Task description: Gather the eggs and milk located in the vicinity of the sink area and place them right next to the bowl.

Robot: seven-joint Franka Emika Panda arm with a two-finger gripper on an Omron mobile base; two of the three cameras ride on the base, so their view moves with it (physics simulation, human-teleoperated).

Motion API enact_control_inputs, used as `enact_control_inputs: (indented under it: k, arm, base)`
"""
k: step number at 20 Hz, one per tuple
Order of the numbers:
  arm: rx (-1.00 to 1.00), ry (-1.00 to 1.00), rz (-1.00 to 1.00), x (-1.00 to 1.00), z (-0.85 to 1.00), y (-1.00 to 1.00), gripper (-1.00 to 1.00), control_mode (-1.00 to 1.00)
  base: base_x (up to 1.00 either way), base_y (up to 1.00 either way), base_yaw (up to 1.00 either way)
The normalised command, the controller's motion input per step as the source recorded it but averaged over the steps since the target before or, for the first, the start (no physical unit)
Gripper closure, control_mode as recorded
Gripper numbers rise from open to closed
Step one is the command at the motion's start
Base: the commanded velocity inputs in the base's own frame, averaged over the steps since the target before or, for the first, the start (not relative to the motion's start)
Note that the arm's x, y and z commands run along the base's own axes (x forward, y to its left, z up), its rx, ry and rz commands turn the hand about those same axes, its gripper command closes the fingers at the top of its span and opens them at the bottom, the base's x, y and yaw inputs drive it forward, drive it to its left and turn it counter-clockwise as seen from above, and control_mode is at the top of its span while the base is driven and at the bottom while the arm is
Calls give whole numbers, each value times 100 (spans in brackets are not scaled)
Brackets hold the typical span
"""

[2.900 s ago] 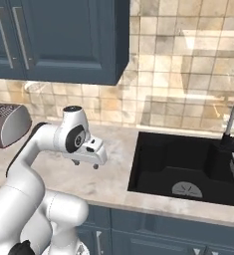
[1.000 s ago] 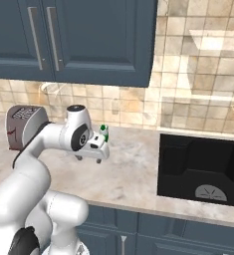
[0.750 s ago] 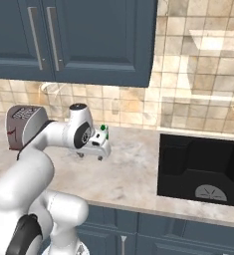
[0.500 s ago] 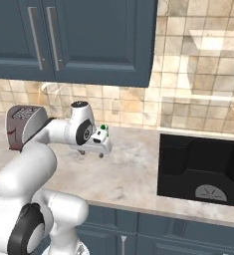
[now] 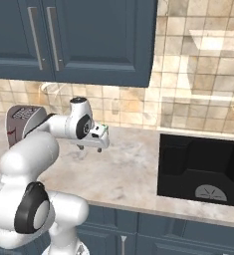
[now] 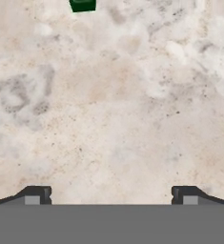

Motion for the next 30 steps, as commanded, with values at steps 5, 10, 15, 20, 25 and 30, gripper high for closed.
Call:
enact_control_inputs:
  k: [5, 10, 15, 20, 25, 30]
  arm:
    - [0, -2, 0, 26, 0, 1, -100, -100]
    - [0, -8, 1, 10, 1, 0, -100, -100]
    - [1, -10, 1, 6, 0, 2, -100, -100]
    - [2, -12, 0, 0, 3, 0, -100, -100]
    - [0, -2, 0, 3, 17, 0, -100, -100]
    - [0, 0, 0, 19, 10, 0, -100, -100]
  base:
    - [0, 0, 0]
    - [0, 0, 0]
    - [0, 0, 0]
    - [0, 0, 0]
    - [0, 0, 0]
    - [0, 0, 0]
